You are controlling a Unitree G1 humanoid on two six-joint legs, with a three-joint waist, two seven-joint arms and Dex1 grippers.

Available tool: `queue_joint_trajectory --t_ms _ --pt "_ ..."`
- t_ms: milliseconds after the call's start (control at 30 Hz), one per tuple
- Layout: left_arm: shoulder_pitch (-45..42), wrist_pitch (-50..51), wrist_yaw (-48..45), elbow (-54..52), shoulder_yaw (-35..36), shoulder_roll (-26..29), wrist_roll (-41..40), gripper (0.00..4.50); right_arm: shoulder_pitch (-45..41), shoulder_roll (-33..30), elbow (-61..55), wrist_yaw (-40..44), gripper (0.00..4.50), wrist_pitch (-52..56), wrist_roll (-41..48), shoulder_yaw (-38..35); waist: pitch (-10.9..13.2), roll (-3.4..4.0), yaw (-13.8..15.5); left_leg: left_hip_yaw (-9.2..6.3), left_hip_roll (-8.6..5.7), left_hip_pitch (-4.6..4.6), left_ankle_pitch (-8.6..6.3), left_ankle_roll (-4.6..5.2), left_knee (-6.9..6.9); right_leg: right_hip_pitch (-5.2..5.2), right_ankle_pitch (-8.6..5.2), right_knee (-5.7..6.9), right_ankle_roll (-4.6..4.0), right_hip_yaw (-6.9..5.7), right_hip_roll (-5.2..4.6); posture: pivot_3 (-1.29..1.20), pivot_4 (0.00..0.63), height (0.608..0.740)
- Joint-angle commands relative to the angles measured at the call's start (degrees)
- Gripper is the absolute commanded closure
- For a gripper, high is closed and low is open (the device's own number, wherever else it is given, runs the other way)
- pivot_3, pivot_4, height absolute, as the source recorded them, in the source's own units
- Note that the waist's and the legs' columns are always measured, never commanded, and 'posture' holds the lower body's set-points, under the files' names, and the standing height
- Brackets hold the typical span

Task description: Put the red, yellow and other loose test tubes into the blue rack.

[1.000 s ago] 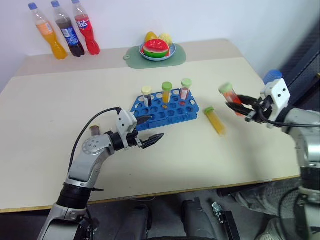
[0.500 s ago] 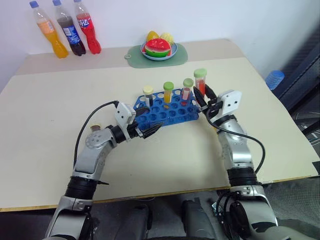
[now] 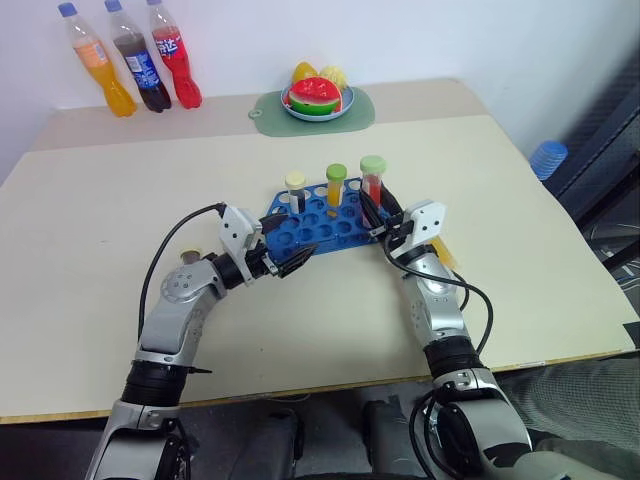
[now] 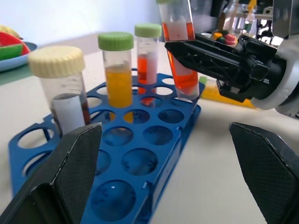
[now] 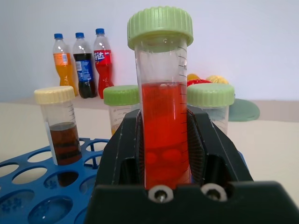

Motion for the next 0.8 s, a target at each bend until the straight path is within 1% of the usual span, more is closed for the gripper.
queue_joint_trajectory --t_ms 33,100,300,400,500,800 --pt "0.25 0.18 0.01 -2.58 0.81 0.51 -0.84 0.0 -1.02 -0.28 4.22 -1.15 3.75 -2.06 0.44 -1.29 -0.01 0.0 0.0 0.0 0.0 0.0 0.0 0.0 0.0 0.0 0.0 0.0 0.0 0.0 0.0 0.0 0.15 0.74" --pt "0.37 0.54 0.05 -2.95 0.89 0.63 -0.96 0.0 -0.79 -0.82 4.39 -0.9 3.75 -2.68 1.05 -1.86 -0.03 -0.01 0.0 0.0 0.0 0.0 0.0 0.0 0.0 0.0 0.0 0.0 0.0 0.0 0.0 0.0 0.15 0.74" --pt "0.33 0.9 0.09 -3.14 0.58 0.77 -1.07 0.0 2.41 -1.7 -0.7 -0.45 3.75 -3.04 1.88 -1.84 -0.04 0.01 0.01 -0.01 0.0 0.0 0.0 0.0 0.0 0.01 0.0 -0.01 0.0 0.0 0.0 0.0 0.15 0.74" --pt "0.11 0.99 0.16 -3.03 0.3 0.53 -0.95 0.0 3.11 -1.64 -1.33 -0.84 3.75 -2.82 1.64 -1.52 -0.04 0.0 0.0 -0.01 0.0 0.01 0.0 0.0 0.0 0.01 0.0 0.01 0.0 0.0 0.01 0.0 0.15 0.74" --pt "-0.21 1.07 -0.07 -2.96 0.08 0.39 -1.02 0.0 2.66 -1.33 0.1 -1.37 3.75 -3.05 0.98 -1.17 -0.04 0.0 0.01 0.0 0.0 0.01 0.0 0.0 0.0 0.01 0.0 0.03 0.0 0.0 0.01 0.0 0.15 0.74" --pt "-0.07 1.61 -0.26 -3.63 0.24 0.71 -1.24 0.0 -3.15 0.41 10.6 -3.01 3.75 -6.35 -0.43 -0.93 -0.04 0.0 -0.19 0.0 0.01 0.03 0.01 -0.01 -0.01 0.01 0.0 0.04 -0.01 0.0 0.02 0.0 0.15 0.74"
